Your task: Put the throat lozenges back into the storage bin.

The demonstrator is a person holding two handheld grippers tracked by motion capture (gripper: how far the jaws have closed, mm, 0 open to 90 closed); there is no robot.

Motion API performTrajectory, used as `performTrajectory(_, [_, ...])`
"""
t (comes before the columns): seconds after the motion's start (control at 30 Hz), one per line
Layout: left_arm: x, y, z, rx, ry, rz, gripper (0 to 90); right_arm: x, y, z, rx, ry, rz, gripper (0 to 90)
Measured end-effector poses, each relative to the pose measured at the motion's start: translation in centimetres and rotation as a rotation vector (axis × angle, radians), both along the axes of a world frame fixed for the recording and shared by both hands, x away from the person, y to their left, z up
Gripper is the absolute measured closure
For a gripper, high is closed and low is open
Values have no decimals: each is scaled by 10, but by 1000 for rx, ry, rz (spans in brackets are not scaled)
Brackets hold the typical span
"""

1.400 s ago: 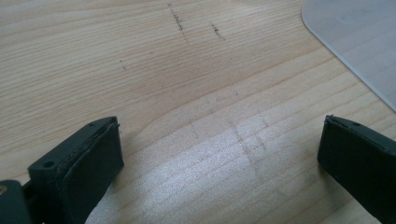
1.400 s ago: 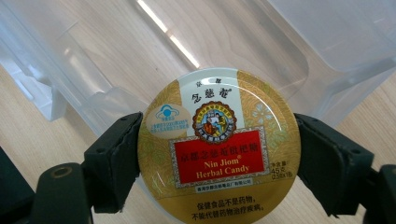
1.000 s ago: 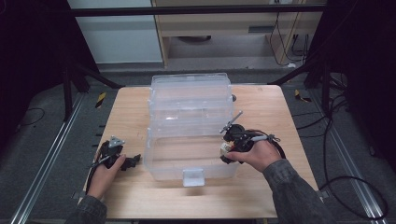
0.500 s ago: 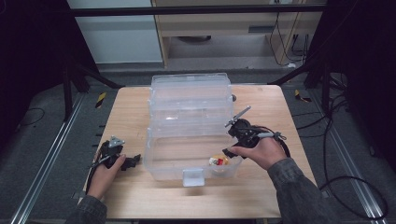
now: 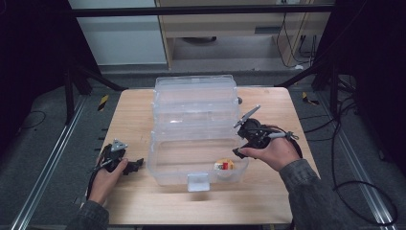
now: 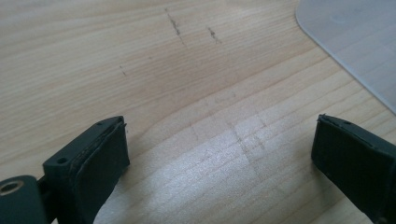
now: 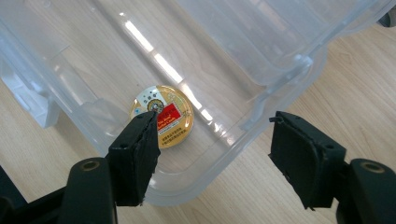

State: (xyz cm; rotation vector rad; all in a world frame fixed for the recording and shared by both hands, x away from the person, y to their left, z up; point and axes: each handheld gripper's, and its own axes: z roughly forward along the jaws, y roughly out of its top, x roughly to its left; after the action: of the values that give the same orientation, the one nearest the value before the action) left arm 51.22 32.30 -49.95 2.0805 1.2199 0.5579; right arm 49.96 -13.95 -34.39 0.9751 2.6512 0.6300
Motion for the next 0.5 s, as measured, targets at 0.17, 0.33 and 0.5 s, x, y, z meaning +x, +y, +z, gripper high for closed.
performTrajectory(0.17, [-5,-2,24,-16,-28,-44,34,2,-3,7,-19,-18,15,245])
performTrajectory(0.33, [-14,-4,48,-22,-57,-111,32,6,-5,15,-18,-39,16,194])
performTrajectory(0.5, [-27,-9,81,-68,-118,-190,27,16,-8,25,-9,-70,3,146])
